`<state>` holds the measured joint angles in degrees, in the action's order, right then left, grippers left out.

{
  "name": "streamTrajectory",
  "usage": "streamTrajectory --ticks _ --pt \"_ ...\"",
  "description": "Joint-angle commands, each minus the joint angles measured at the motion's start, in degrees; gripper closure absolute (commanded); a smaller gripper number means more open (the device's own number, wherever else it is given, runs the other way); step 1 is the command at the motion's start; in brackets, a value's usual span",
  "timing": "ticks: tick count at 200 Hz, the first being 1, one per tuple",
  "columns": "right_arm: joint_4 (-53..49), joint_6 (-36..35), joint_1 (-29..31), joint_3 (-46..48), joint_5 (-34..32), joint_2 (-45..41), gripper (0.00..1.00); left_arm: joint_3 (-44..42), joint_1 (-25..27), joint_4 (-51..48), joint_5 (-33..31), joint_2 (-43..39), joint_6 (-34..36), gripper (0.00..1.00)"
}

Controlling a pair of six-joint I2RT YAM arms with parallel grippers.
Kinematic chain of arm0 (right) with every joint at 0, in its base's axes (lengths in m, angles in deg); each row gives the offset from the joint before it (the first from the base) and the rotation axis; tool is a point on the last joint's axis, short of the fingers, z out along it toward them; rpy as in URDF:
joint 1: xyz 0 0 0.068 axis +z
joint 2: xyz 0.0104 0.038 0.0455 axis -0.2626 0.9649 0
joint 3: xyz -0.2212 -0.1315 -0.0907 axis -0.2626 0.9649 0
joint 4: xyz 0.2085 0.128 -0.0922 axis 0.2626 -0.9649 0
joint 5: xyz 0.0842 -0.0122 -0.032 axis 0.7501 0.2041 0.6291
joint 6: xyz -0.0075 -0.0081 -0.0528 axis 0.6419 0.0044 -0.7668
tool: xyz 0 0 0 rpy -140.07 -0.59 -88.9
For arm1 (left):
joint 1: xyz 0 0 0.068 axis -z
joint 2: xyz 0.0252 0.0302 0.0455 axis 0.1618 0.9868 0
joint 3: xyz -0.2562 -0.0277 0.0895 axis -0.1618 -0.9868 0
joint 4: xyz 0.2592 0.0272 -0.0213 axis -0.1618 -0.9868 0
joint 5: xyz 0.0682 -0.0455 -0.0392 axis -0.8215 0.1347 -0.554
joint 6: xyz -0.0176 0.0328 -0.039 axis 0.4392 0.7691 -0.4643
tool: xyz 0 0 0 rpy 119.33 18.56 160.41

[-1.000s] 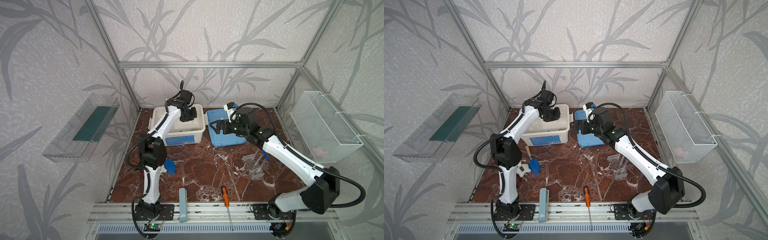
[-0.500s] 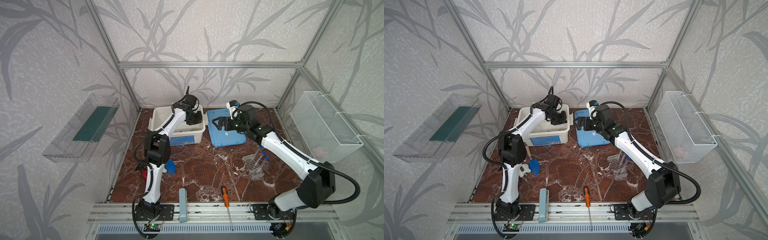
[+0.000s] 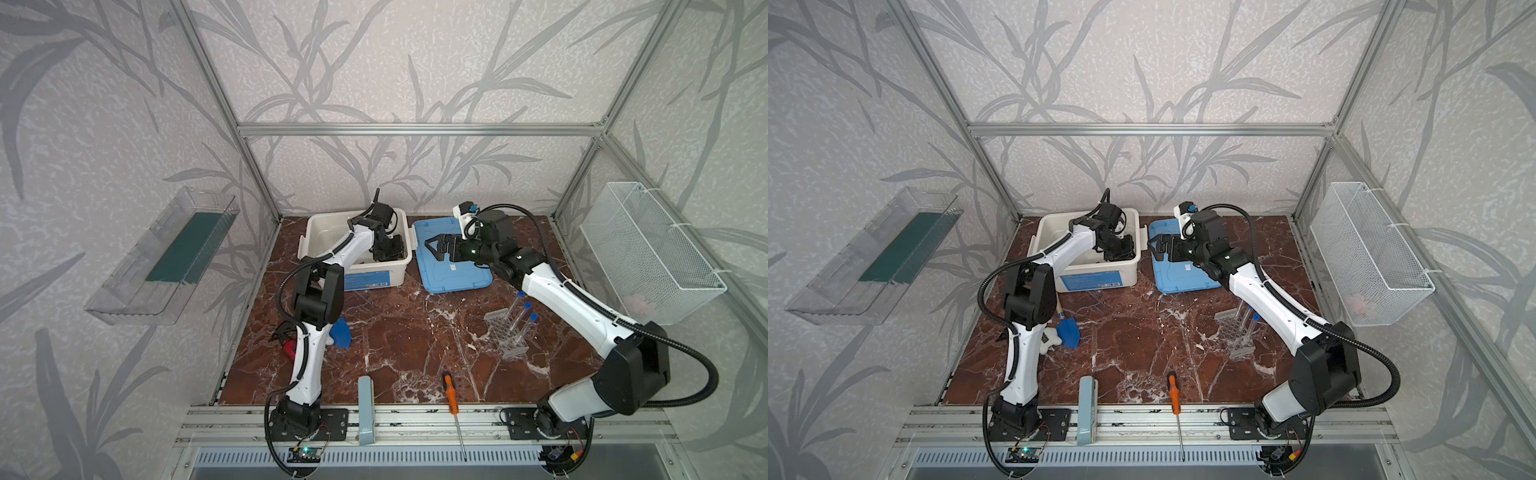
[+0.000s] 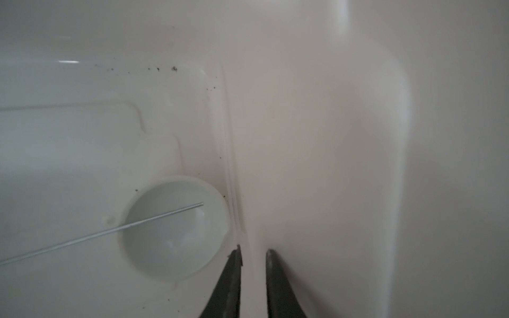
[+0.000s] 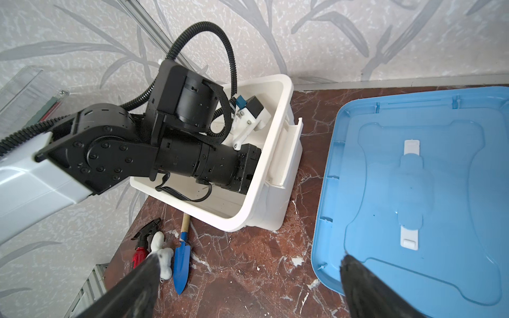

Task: Organize the chemistry lab equipment
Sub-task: 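Open the left gripper to release the pipette into the bin, then lift the left gripper out of the bin while the right draws back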

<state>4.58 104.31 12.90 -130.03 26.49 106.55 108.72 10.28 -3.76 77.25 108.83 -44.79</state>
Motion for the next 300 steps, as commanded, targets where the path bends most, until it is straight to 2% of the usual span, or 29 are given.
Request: streamTrajectory --ticks 1,31,63,99,144,171,204,243,264,287,300 --pt "0.9 -0.3 -0.2 0.9 0.3 -0.1 0.00 -0.9 0.0 1.4 0.3 0.6 0.2 0.75" --pt "0.3 -0.6 -0.2 1.3 0.1 -0.6 0.00 -0.6 0.1 0.6 -2.2 -1.2 0.3 0.62" --pt "0.0 -0.7 -0.3 1.4 0.0 -1.1 0.00 1.0 0.1 -2.7 -5.1 -2.6 1.5 0.61" --pt "-1.4 -1.9 -0.9 1.4 0.1 -2.1 0.00 0.7 0.1 -4.5 -8.4 -5.7 2.3 0.31" --pt "-4.2 -4.0 -2.4 1.4 0.1 -3.8 0.00 -0.2 0.1 -5.2 -10.8 -11.9 2.7 0.17" --pt "-9.1 -7.0 -4.2 -0.3 -0.7 -4.7 0.01 -1.6 0.1 -5.6 -11.7 -18.0 2.5 0.01" --pt "-17.3 -12.4 -6.7 -4.0 -6.0 -4.3 0.01 -9.7 0.1 -1.0 -10.4 -30.0 1.1 0.01" --pt "-21.8 -14.3 -12.1 -5.9 -6.2 -1.0 0.01 -26.5 0.3 11.6 -1.4 -45.5 -3.9 0.01" --pt "-24.6 -15.1 -14.7 -7.4 -6.3 3.0 0.01 -32.5 1.2 13.2 1.0 -50.5 -6.3 0.01" --pt "-27.2 -16.8 -17.2 -9.2 -6.6 8.0 0.00 -40.1 2.3 19.7 7.9 -54.6 -11.4 0.01" --pt "-28.2 -17.2 -18.7 -10.3 -6.7 10.9 0.01 -43.4 4.0 22.4 8.0 -56.4 -13.7 0.01"
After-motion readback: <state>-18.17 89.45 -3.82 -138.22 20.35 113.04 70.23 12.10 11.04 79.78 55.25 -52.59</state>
